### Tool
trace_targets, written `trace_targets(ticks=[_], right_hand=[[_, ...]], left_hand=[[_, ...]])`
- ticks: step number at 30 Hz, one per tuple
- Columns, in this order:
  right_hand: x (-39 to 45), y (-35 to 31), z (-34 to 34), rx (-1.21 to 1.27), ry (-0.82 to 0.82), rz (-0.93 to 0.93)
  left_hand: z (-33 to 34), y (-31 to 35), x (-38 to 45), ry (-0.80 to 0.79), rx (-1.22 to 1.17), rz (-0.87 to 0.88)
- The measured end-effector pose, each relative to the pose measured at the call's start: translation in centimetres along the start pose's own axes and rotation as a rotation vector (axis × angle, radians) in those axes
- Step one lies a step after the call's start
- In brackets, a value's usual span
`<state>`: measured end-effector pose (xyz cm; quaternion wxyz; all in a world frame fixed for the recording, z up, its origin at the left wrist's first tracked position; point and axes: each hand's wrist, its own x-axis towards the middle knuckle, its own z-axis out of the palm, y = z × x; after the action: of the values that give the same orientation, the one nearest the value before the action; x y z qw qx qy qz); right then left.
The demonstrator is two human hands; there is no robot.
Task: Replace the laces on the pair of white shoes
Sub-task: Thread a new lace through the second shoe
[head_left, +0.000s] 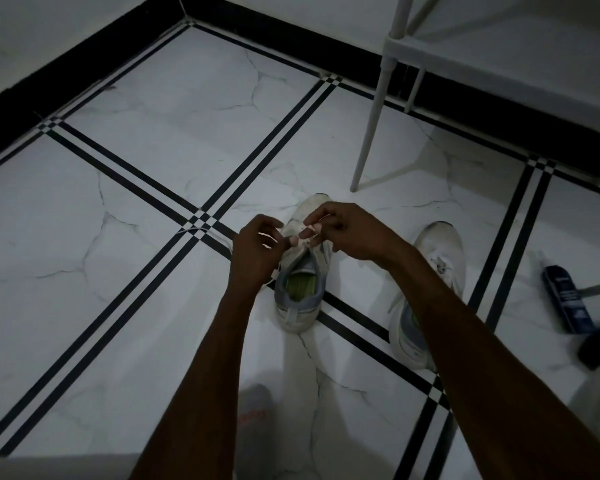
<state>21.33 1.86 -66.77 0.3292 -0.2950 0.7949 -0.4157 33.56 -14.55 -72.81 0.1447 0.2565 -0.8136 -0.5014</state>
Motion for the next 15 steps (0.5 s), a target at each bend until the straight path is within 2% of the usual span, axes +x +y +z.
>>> trace_targets(ticks=[3,5,10,15], right_hand=[[0.3,0.0,0.8,-0.056,0.102,-0.031],[0.5,0.1,1.5,-0.108,0.132,-0.059],[0.6,1.0,3.5,-0.354,0.084,-0.11],[1.1,1.2,5.0,-0.499,0.013,-0.06]], left_hand=[[-0.1,-0.6,-0.8,-0.172,0.06,0.006],[0.1,-1.0,-1.2,-0.213,0.071,-0.001],[-0.2,-1.4,-1.3,-0.156,0.083,-0.044],[-0.2,-2.0,-1.9,-0.106,-0.04,-0.134]])
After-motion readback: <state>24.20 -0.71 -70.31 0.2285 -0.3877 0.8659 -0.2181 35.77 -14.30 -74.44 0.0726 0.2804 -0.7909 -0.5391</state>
